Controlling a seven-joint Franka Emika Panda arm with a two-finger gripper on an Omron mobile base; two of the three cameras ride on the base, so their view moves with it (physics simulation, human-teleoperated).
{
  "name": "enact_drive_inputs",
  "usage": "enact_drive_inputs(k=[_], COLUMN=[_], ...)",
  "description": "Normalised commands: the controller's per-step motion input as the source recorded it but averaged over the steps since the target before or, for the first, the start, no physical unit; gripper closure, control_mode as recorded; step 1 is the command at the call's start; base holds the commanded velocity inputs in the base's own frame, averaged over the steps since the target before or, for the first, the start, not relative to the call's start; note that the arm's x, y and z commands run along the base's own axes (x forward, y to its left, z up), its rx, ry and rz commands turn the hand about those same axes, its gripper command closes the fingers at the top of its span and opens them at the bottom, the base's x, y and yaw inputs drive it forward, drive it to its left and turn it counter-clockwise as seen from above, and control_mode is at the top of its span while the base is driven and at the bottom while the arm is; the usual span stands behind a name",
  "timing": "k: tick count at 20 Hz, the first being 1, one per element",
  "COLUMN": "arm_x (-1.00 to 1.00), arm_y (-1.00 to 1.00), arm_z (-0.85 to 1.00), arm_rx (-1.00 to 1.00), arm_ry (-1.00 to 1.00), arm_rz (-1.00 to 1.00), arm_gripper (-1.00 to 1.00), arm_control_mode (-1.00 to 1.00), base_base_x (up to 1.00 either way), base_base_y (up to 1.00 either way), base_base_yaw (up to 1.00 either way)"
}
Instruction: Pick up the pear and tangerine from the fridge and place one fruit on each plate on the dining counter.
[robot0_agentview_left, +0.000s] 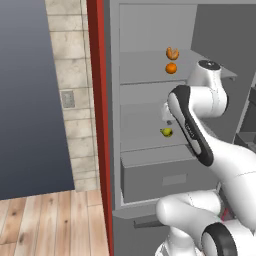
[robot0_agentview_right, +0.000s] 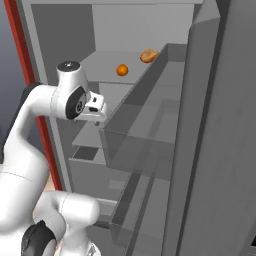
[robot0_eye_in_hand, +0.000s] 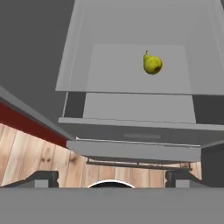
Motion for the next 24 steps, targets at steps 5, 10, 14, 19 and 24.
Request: enact_drive_inputs(k=[5, 10, 14, 19, 24], arm_x=[-0.07, 0.27, 0.54, 0.66, 0.60], arm_y=[-0.25, -0.16, -0.15, -0.24, -0.30], arm_z=[-0.41, -0.40, -0.11, -0.14, -0.28], arm_rx=[-0.02, -0.06, -0.07, -0.01, 0.00], arm_ry=[-0.18, -0.09, 0.14, 0.23, 0.14], arm_rz=[0.01, 0.00, -0.02, 0.00, 0.00], arm_gripper=[-1.00, -1.00, -1.00, -1.00, -1.00], arm_control_mode=[-1.00, -1.00, -1.00, -1.00, -1.00], base_base_x=[0.00, 0.00, 0.00, 0.00, 0.00], base_base_y=[0.00, 0.00, 0.00, 0.00, 0.00], base_base_yaw=[0.00, 0.00, 0.00, 0.00, 0.00])
